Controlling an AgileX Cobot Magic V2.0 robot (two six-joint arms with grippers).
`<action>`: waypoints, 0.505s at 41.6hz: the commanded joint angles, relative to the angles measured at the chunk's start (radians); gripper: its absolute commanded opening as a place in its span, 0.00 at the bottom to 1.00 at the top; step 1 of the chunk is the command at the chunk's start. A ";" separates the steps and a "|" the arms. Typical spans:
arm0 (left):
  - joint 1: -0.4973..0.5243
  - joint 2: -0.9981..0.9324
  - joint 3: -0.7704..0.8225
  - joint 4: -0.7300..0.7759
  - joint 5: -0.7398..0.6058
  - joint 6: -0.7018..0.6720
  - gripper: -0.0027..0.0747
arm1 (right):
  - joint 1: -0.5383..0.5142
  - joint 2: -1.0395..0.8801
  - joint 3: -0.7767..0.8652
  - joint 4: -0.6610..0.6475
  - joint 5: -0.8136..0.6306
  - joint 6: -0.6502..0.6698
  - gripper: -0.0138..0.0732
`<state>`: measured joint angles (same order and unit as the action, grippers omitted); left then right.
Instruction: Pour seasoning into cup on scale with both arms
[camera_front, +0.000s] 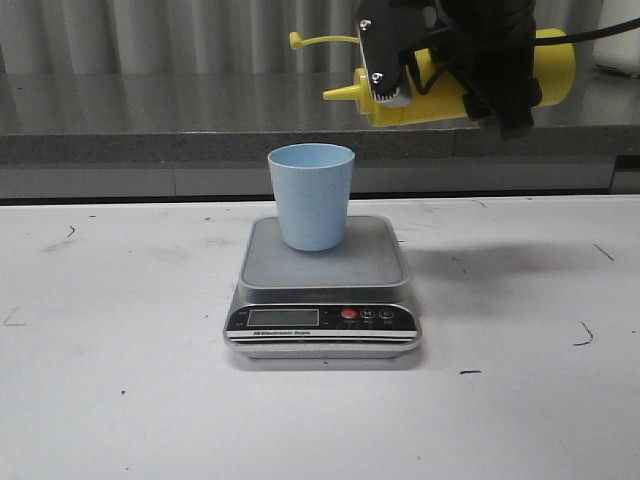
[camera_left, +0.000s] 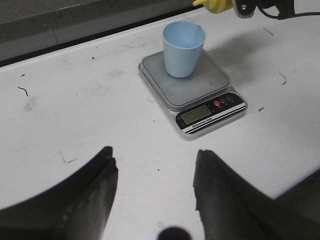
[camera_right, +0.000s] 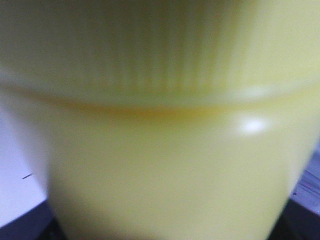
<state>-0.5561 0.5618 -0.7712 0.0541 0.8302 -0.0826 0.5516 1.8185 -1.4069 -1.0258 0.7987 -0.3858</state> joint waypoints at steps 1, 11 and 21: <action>-0.004 0.002 -0.025 -0.005 -0.069 -0.004 0.48 | 0.002 -0.055 -0.041 -0.126 -0.006 -0.001 0.52; -0.004 0.002 -0.025 -0.005 -0.069 -0.004 0.48 | 0.002 -0.055 -0.041 -0.168 -0.005 -0.001 0.52; -0.004 0.002 -0.025 -0.005 -0.069 -0.004 0.48 | 0.002 -0.055 -0.041 -0.186 -0.005 -0.001 0.52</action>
<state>-0.5561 0.5618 -0.7712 0.0541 0.8302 -0.0826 0.5516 1.8185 -1.4069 -1.1189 0.7949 -0.3858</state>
